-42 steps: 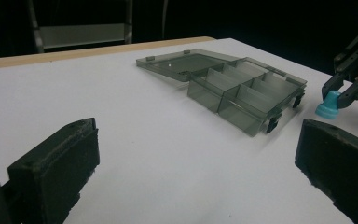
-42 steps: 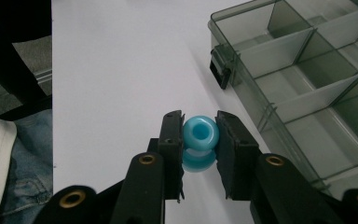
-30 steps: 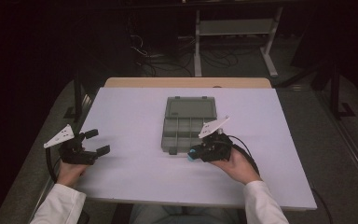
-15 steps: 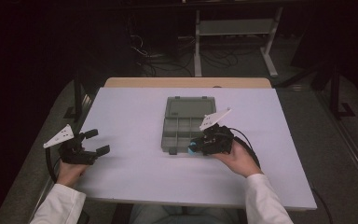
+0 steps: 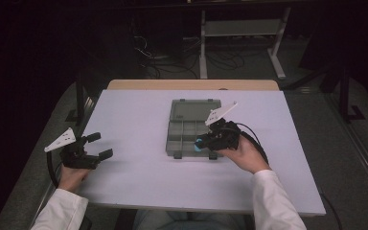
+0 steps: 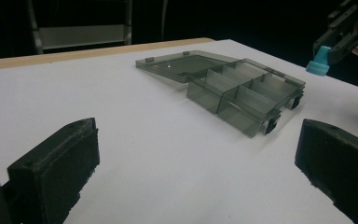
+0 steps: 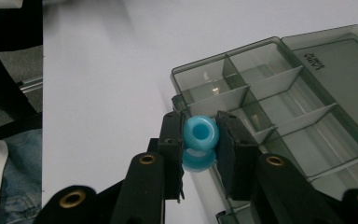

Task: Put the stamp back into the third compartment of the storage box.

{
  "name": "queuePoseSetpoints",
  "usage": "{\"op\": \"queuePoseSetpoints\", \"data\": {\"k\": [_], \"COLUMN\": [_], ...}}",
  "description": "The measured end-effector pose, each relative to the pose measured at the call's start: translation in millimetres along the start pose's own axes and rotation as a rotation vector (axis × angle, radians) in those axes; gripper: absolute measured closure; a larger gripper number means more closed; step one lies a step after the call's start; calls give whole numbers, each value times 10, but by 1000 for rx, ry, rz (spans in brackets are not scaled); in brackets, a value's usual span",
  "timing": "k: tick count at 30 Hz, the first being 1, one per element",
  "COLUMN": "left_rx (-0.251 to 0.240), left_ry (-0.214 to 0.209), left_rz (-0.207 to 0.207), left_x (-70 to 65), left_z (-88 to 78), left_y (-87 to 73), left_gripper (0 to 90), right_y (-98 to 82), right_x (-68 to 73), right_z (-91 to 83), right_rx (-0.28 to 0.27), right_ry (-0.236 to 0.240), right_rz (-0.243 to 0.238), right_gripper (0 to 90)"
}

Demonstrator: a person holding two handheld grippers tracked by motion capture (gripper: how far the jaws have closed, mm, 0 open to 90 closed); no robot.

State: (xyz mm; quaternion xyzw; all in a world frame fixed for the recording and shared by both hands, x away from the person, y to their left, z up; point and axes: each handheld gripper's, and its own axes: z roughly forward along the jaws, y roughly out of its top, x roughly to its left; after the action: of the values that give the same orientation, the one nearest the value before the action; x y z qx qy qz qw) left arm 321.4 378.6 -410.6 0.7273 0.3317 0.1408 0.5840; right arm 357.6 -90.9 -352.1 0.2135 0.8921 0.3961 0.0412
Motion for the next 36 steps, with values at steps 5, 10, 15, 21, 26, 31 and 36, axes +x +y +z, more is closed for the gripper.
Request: {"op": "queuePoseSetpoints", "data": {"k": [5,10,15,21,26,31,36], "left_rx": [1,0,1,1,0,0,-2], "left_ry": [1,1,2,2,1,3,2], "left_rz": [2,1,1,1,1,0,-3], "left_x": [2,3,3,3,3,5,2], "left_z": [0,1,2,2,3,2,4], "left_y": [0,-1,-1,-1,-1,-3,-3], "left_gripper": [0,0,0,0,0,0,0], "right_y": [35,64,82,109,124,144,190], "right_x": [-58,-139,-183,-252,-307,-361,-444], "right_z": [-17,-21,-22,-20,-16,-10,5], "right_rx": [-2,-1,-1,6,11,8,30], "right_ry": [1,-4,0,-11,-12,-11,-30], "right_rz": [15,26,43,50,67,84,62], "right_gripper": [712,712,713,712,712,712,712]}}
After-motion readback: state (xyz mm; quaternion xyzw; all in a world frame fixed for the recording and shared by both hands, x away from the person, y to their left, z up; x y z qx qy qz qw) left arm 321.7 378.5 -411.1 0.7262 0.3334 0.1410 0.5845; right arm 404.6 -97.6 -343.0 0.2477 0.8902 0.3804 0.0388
